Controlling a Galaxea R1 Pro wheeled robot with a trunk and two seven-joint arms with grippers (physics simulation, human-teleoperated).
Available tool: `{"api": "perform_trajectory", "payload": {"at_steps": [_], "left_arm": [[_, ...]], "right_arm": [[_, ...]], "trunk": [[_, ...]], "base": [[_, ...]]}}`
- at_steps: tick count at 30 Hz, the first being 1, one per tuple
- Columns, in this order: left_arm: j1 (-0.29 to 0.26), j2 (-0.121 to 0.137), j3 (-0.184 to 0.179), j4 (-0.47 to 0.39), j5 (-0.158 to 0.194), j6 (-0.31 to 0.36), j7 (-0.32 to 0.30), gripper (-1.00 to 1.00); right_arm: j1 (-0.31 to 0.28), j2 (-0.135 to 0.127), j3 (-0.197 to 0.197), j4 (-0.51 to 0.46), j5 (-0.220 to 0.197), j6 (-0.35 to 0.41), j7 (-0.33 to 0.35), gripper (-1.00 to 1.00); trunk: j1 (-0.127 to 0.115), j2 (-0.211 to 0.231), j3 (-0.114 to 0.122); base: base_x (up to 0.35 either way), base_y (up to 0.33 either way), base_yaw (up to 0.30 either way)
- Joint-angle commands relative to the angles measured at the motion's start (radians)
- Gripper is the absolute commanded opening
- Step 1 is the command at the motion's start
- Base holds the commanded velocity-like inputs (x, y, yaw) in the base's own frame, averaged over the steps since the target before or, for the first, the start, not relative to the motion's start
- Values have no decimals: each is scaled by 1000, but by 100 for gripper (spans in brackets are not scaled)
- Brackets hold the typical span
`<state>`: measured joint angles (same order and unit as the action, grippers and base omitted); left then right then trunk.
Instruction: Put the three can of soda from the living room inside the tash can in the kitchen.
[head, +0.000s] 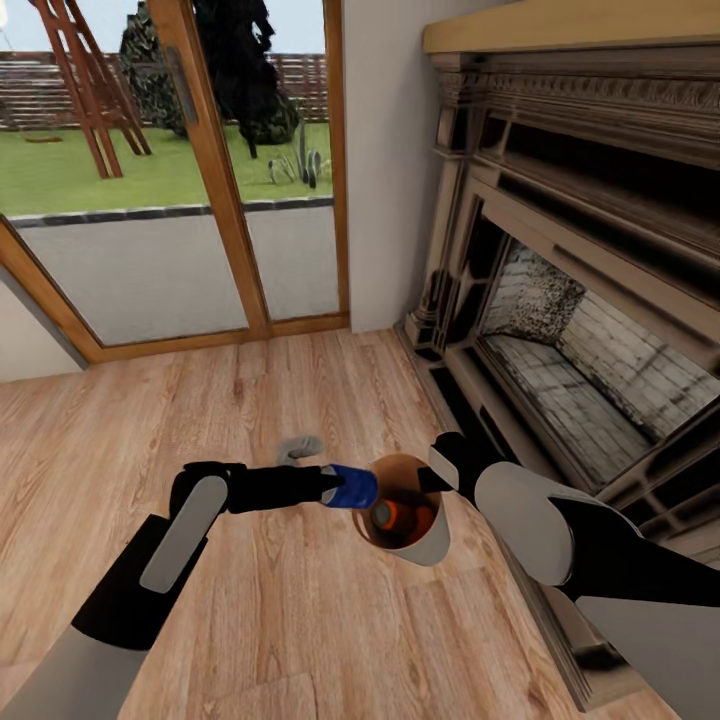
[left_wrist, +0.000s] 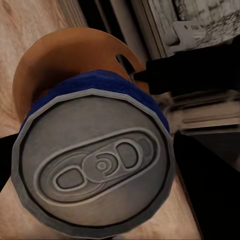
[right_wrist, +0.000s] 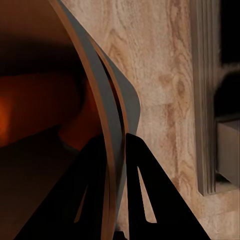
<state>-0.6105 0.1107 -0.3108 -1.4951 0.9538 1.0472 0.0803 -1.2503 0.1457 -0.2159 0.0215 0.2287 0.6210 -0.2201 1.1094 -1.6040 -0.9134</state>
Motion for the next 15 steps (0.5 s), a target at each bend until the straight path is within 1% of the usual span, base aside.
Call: {"api": "perform_trajectory", "payload": {"at_steps": [1,5,9,15], "left_arm": [[0,0,-3,1,0,0,-1,-100],[0,-2,-27,5,-2,0,0,-100],[0,-7,-33,13,-4,0,0,-100],[0,-15,-37,17,-4,0,0,-100]], "right_arm": [[0,0,-4,0,-4,-1,4,-100],[0,1,-4,0,-5,-1,4,-100],[1,3,-3,1,-5,-1,4,-100],[2,26,-1,15,-6,-1,3,-100]], "trunk": [[0,0,0],[0,0,0],[0,0,0],[0,0,0]], "base": [[0,0,0],[0,0,0],[0,0,0],[0,0,0]]}}
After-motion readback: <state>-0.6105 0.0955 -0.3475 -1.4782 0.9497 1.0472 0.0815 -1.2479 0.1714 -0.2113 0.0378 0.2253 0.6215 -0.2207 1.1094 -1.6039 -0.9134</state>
